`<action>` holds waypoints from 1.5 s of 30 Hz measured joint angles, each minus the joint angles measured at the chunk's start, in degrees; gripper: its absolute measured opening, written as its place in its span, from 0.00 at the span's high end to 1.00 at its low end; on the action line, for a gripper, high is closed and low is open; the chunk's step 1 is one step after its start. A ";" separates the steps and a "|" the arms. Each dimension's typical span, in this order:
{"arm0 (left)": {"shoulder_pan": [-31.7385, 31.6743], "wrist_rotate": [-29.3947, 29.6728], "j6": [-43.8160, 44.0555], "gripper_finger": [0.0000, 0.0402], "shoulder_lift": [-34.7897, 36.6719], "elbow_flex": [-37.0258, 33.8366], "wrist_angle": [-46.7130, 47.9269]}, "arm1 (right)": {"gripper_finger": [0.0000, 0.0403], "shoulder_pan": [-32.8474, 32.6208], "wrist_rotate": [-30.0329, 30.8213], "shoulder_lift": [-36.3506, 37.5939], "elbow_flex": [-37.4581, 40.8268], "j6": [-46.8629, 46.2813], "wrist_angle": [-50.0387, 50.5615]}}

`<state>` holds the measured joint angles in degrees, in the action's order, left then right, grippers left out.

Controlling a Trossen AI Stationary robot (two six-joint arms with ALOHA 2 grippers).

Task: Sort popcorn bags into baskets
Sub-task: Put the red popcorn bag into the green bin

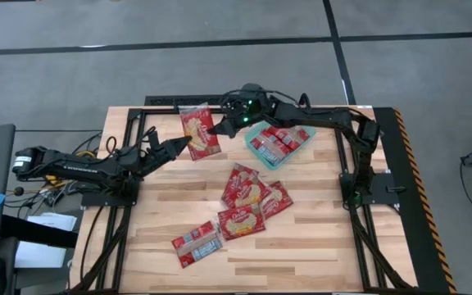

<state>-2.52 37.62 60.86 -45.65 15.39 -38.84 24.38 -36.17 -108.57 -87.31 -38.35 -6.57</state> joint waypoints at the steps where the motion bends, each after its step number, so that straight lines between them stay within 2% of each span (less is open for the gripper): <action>1: 0.00 0.14 -0.17 0.96 0.09 0.01 -0.03 | 0.97 0.95 -1.23 0.40 0.02 -0.04 0.08; 6: -0.04 0.20 -0.20 0.86 0.05 -0.06 0.17 | 0.96 7.67 -5.90 3.67 -0.16 2.35 7.42; 9: -0.04 0.16 -0.20 0.78 0.05 -0.06 0.21 | 0.97 12.09 -9.42 5.93 -0.02 9.15 19.12; 12: -0.04 -0.29 -0.20 0.72 0.05 -0.06 0.44 | 0.97 17.77 -12.56 8.42 -0.07 19.73 33.52; 17: -0.07 -0.84 -0.20 0.66 0.05 -0.08 0.97 | 0.97 28.14 -11.65 10.60 -0.07 36.64 56.70; 22: -0.09 -0.23 -0.16 0.65 0.05 -0.08 2.02 | 0.97 34.97 -8.34 10.86 -0.07 46.34 69.65; 26: -0.09 0.53 -0.15 0.65 0.05 -0.10 2.46 | 0.96 37.75 -4.98 10.86 -0.07 51.92 75.81; 30: -0.09 1.00 -0.17 0.65 0.05 -0.10 2.58 | 0.96 37.81 1.57 10.27 0.36 54.49 78.96; 45: -0.13 1.78 0.22 0.65 0.03 -0.14 3.99 | 0.95 36.81 3.13 1.03 0.80 61.24 79.91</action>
<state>-2.66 39.40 61.08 -45.62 15.25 -34.85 61.20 -33.04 -107.54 -86.51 22.89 73.34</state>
